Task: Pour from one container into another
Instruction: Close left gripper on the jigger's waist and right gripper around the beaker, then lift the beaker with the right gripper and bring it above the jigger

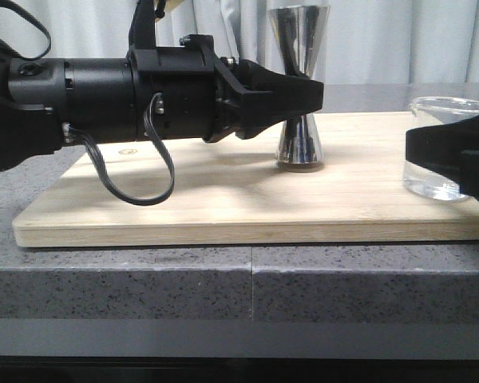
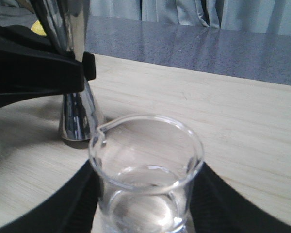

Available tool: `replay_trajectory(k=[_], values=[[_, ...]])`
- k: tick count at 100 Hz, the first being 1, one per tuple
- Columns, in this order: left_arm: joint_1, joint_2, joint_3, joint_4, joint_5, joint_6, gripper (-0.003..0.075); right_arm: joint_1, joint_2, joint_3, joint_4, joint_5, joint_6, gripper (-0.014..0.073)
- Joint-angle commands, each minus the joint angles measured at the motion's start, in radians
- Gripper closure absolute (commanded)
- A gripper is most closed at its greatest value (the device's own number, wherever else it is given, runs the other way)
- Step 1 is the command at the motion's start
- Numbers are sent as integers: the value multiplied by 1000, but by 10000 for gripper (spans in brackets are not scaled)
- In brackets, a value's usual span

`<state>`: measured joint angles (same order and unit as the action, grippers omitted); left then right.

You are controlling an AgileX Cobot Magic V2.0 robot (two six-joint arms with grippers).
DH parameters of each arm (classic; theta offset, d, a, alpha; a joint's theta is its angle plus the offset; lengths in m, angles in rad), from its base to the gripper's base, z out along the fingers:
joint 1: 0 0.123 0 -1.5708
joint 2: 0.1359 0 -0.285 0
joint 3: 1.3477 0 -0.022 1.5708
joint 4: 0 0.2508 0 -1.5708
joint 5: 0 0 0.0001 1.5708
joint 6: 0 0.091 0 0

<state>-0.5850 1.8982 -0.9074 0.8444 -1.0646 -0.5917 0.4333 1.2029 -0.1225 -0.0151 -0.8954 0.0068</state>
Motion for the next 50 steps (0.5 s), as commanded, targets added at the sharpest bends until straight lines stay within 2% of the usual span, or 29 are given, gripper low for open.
replay_trajectory(k=[1,50], values=[[1,-51,-25,-36,-86,-8,741,0,-8,-25,-10,-81,-7,354],[1,-51,-25,-36,-86,-8,741,0,-8,-57,-10,-102,-7,355]])
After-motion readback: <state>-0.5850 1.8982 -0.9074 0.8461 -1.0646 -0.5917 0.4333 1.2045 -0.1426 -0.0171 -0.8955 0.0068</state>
